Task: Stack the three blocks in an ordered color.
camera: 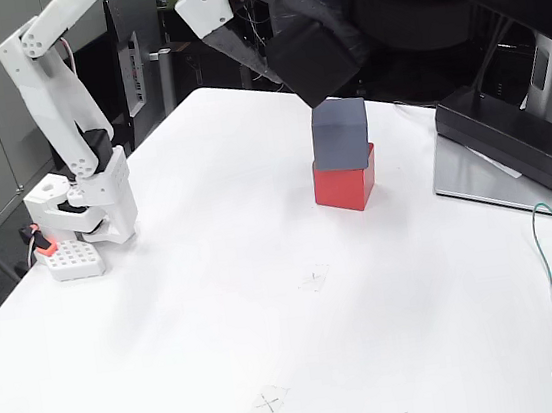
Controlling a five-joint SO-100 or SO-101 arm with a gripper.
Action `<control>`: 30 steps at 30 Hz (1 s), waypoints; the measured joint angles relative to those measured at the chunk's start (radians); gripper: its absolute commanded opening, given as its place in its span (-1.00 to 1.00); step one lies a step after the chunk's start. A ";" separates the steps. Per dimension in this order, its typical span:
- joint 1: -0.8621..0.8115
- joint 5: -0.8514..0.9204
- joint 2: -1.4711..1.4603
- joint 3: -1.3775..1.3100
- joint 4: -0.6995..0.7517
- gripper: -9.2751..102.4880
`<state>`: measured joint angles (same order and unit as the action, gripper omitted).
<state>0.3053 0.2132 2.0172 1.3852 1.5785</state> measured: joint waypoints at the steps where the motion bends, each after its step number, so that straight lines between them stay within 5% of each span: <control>1: 0.018 0.000 0.000 0.000 0.000 -0.85; 30: 0.144 -0.005 -0.224 -0.012 0.003 -0.83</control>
<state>0.4495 0.2086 1.7932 1.3729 1.5815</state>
